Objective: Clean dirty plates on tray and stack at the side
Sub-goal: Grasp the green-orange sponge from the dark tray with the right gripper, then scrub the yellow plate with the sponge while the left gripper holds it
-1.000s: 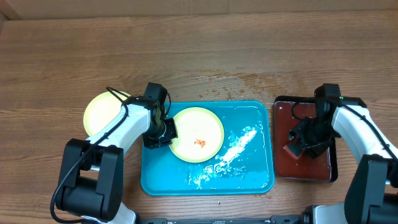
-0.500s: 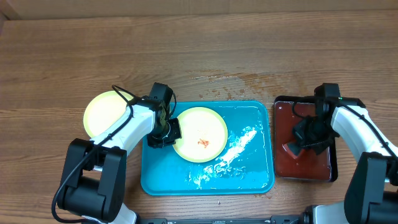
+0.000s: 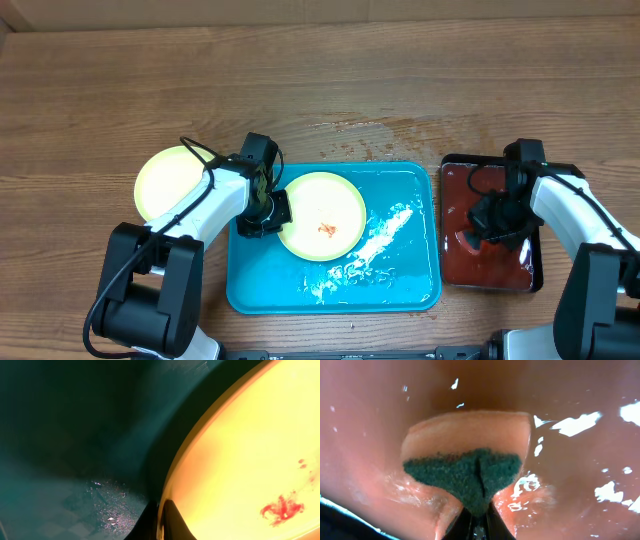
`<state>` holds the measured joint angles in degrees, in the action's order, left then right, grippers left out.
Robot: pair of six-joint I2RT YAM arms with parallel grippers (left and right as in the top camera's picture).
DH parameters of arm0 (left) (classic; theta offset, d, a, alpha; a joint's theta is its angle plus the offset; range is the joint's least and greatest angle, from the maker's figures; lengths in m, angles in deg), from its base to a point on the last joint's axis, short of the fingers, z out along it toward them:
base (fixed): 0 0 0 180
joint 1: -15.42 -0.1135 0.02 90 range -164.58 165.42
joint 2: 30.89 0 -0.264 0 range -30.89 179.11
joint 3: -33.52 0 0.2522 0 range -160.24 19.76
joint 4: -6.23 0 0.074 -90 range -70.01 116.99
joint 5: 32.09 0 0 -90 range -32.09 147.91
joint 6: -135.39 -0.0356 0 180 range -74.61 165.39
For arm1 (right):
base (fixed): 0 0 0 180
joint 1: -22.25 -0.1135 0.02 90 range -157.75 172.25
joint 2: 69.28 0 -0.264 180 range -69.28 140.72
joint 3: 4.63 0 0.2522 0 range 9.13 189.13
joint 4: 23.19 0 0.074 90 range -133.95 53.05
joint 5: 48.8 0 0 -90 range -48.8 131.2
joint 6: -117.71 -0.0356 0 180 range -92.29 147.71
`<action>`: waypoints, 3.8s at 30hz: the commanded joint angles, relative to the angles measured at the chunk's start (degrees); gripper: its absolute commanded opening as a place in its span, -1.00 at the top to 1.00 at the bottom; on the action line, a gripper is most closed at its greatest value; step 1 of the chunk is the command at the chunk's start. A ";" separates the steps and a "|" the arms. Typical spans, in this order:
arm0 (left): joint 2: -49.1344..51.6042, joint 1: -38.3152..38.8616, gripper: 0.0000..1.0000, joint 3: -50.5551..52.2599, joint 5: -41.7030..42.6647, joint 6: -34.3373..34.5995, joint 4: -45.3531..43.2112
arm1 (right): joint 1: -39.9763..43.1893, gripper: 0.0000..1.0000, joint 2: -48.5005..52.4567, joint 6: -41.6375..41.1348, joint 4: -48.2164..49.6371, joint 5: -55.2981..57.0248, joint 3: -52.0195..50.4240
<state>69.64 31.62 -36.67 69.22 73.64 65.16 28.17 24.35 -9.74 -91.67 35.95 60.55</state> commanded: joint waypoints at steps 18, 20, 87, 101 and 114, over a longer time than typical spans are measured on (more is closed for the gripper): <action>2.67 1.14 0.92 0.70 4.22 -9.18 -2.34 | -7.56 0.92 -7.58 23.96 -16.72 -15.19 24.63; 2.67 1.14 0.92 0.70 4.92 -9.20 -2.64 | -11.85 0.92 -7.58 24.15 -16.26 -15.65 24.24; 2.67 1.20 0.92 0.76 13.81 -10.88 -2.69 | -32.85 0.92 17.09 10.99 15.30 -6.71 16.85; 2.67 2.75 0.92 0.76 13.79 -10.91 -2.10 | -42.97 0.92 19.71 18.62 20.48 -15.52 16.87; 2.67 4.04 0.92 0.76 13.73 -9.81 -2.14 | -44.48 0.92 19.98 17.35 18.49 -28.50 17.07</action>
<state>71.68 34.20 -36.47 81.30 64.48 63.26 -15.33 42.88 8.22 -71.47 13.59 77.67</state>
